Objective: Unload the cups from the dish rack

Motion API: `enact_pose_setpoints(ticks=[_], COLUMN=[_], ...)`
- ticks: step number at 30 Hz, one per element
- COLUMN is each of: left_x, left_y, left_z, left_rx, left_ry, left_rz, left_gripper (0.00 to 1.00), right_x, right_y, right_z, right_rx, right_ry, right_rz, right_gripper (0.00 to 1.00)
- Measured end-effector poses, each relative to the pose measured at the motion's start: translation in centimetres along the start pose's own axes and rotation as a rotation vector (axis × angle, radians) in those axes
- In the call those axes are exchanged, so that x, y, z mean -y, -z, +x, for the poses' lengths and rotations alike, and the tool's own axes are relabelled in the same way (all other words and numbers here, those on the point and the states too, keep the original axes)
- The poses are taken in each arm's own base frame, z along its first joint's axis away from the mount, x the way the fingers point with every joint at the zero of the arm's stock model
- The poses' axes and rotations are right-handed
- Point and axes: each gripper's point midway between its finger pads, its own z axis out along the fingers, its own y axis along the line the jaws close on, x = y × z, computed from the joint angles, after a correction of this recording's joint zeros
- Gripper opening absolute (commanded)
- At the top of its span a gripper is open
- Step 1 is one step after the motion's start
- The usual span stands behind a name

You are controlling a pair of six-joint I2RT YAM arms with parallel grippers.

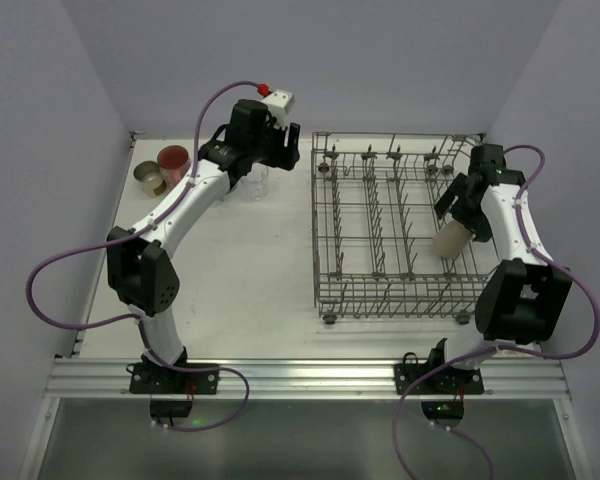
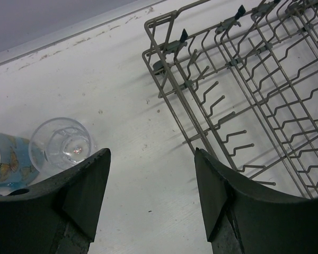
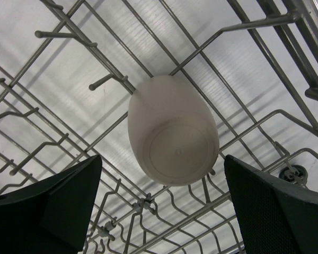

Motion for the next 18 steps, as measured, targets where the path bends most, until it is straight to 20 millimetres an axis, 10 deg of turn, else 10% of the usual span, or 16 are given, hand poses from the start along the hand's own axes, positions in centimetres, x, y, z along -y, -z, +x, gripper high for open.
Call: enact_pose_setpoints(ticks=[10, 18], left_x=[-0.1, 0.0], left_y=[-0.3, -0.3], left_z=[1.0, 1.0], left_rx=[-0.020, -0.013], left_ry=[0.001, 0.001], left_rz=[0.002, 0.007], left_gripper=[0.69, 0.69], right_x=[0.7, 0.9], right_y=[-1.6, -1.7], right_z=[0.2, -0.1], right_rx=[-0.021, -0.007], right_ry=[-0.001, -0.005], right_rz=[0.072, 0.087], right_gripper=[0.90, 0.56])
